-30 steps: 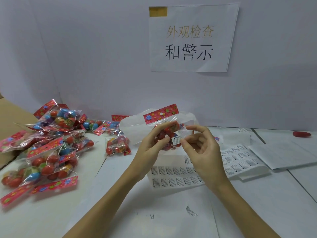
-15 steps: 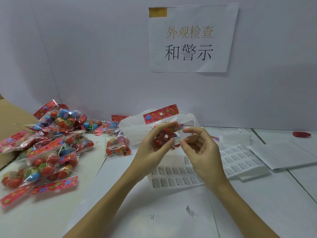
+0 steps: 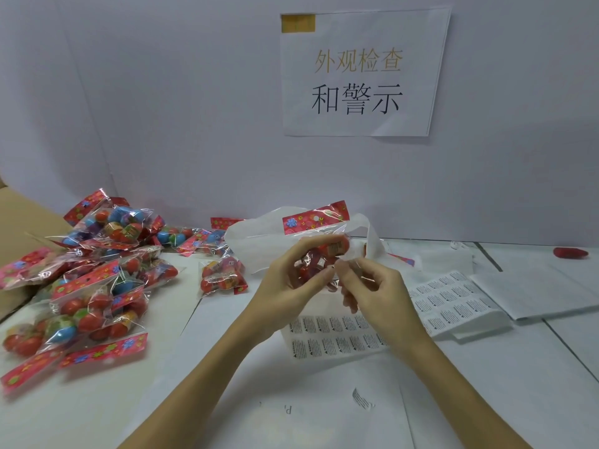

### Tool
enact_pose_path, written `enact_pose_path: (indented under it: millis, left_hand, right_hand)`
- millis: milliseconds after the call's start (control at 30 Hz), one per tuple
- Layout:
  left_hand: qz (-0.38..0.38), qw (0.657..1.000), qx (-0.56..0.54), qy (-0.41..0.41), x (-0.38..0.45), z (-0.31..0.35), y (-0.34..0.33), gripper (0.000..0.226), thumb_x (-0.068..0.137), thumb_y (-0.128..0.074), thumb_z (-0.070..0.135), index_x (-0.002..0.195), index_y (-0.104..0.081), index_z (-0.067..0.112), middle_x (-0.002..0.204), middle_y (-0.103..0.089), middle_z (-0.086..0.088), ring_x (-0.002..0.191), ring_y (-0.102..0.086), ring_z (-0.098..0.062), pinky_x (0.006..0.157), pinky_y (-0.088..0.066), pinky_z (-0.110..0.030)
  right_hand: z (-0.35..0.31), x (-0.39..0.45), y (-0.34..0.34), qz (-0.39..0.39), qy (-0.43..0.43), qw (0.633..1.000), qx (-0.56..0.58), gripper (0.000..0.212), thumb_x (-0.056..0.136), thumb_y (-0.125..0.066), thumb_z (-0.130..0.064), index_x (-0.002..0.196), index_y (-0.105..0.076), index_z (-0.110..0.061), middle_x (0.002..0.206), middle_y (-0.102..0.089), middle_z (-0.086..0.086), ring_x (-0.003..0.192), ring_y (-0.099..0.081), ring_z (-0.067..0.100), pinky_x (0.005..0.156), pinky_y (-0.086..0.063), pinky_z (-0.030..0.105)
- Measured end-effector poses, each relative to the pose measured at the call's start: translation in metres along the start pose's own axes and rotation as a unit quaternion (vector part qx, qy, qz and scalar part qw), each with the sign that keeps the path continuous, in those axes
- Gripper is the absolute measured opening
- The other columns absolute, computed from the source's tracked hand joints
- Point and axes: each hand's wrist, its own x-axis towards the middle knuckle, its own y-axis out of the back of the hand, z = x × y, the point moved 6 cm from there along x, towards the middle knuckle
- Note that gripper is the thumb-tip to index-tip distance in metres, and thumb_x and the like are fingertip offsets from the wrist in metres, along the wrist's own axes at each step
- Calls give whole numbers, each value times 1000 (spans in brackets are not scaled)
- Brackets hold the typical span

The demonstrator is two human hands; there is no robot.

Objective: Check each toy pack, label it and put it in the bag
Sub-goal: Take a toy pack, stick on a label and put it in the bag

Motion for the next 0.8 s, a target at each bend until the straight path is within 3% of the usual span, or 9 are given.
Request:
enact_pose_path:
  millis: [100,200,300,367,467,533,600,700,800]
  left_hand:
    - [-6,1000,-6,3,0,0,1,44,100,-67,9,142,-59,20,130,-68,-1,105,-71,-29,88,-60,-35]
    - [-3,1000,-4,-2,0,1,0,48,100,-67,8,144,-56,23,133,-67,0,113,-70,-30,90,-61,-37]
    - [28,999,-41,11,1,1,2,79,94,-77,17,155,-34,45,130,-69,-2,111,-73,-28,90,-62,-38]
    - [98,993,-56,44,2,-3,11,92,89,-82,33,154,-21,57,120,-74,7,107,-75,-19,82,-61,-24]
    - [200,973,-80,86,0,-10,31,74,83,-81,42,147,-45,43,102,-79,11,96,-78,-17,74,-58,-15]
    - [226,963,-108,104,0,-14,42,43,80,-83,33,121,-73,27,99,-80,-5,95,-77,-27,75,-63,-29]
    - [238,955,-134,111,-1,-18,46,24,77,-83,27,99,-81,20,100,-78,-12,95,-75,-32,80,-65,-39]
    - [265,945,-158,112,-3,-19,46,22,75,-84,28,97,-82,24,103,-79,-10,94,-77,-31,75,-66,-39]
    - [263,951,-123,105,-3,-16,43,45,77,-83,44,119,-71,34,101,-80,-8,94,-78,-27,77,-64,-39]
  right_hand:
    - [-1,0,2,-11,-9,998,65,32,103,-55,-40,92,-77,-19,71,-70,6,62,-65,17,58,-54,25]
    - [-4,-2,0,-21,-3,999,47,31,98,-59,-45,96,-77,-21,76,-74,3,64,-67,15,61,-54,23]
    - [-5,-2,2,-29,-12,999,44,27,93,-67,-46,95,-79,-22,66,-65,-2,60,-59,10,65,-51,20]
    - [-5,-1,9,-32,-32,998,48,26,91,-70,-46,95,-80,-23,62,-59,-1,57,-53,7,62,-47,18]
    - [-6,-1,13,-58,-38,997,30,31,89,-71,-48,96,-81,-19,58,-56,-4,52,-47,5,56,-40,13]
    - [-6,-2,10,-77,-36,996,35,50,90,-65,-55,93,-80,-8,61,-57,4,56,-48,12,61,-42,21]
    - [-4,-1,7,-74,-44,995,59,59,89,-60,-57,87,-79,-1,65,-61,8,58,-53,16,64,-48,27]
    - [-2,1,3,-55,-51,993,89,46,90,-62,-51,85,-83,-10,67,-68,7,62,-62,18,64,-54,27]
    - [1,1,3,-24,-49,989,138,36,92,-64,-44,89,-84,-15,75,-74,12,69,-71,22,69,-59,26]
